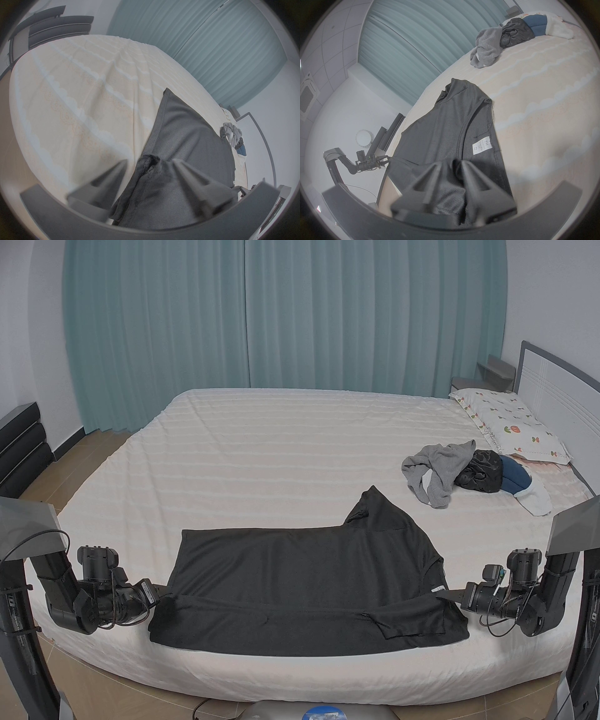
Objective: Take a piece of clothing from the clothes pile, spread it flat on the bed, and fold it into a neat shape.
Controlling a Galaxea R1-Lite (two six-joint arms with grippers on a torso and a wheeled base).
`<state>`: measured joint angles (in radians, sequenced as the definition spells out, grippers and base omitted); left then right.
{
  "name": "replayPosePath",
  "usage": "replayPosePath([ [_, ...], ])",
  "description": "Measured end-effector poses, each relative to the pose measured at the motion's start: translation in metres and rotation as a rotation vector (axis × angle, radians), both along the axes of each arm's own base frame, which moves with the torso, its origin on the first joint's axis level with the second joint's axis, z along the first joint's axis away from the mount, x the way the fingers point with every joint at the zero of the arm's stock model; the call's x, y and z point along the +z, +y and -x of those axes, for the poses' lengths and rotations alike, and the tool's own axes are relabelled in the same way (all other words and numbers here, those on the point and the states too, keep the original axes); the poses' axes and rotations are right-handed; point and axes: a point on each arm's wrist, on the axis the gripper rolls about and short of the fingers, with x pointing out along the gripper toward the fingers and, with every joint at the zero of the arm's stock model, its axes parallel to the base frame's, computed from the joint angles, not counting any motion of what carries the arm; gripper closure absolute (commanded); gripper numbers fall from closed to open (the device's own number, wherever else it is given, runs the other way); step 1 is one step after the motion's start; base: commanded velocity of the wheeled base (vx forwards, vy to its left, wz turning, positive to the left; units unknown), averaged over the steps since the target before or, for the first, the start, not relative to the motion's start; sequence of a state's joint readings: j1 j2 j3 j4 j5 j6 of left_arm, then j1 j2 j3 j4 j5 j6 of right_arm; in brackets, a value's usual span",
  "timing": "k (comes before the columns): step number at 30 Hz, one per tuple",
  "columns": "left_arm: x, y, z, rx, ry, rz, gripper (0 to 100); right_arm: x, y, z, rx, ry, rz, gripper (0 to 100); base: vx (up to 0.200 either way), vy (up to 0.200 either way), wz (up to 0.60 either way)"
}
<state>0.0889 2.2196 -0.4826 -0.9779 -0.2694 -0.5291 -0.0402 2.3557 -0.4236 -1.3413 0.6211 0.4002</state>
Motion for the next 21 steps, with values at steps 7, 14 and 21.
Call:
replayPosePath([
  [7,-0.001,0.0008,-0.001,0.003,-0.001,0.002,0,-0.0003,0.0001,0.001,0.002,0.004,-0.006,0,0.0,0.0,0.0],
  [14,0.0003,0.0032,-0.0023,0.014,-0.008,0.004,0,0.0017,-0.0005,0.0011,-0.011,0.004,-0.024,0,0.057,0.0,0.0],
  [21,0.0009,0.0047,-0.0027,0.021,-0.011,0.004,0,0.0019,-0.0001,0.0027,-0.015,-0.003,-0.029,0,0.2,0.0,0.0],
])
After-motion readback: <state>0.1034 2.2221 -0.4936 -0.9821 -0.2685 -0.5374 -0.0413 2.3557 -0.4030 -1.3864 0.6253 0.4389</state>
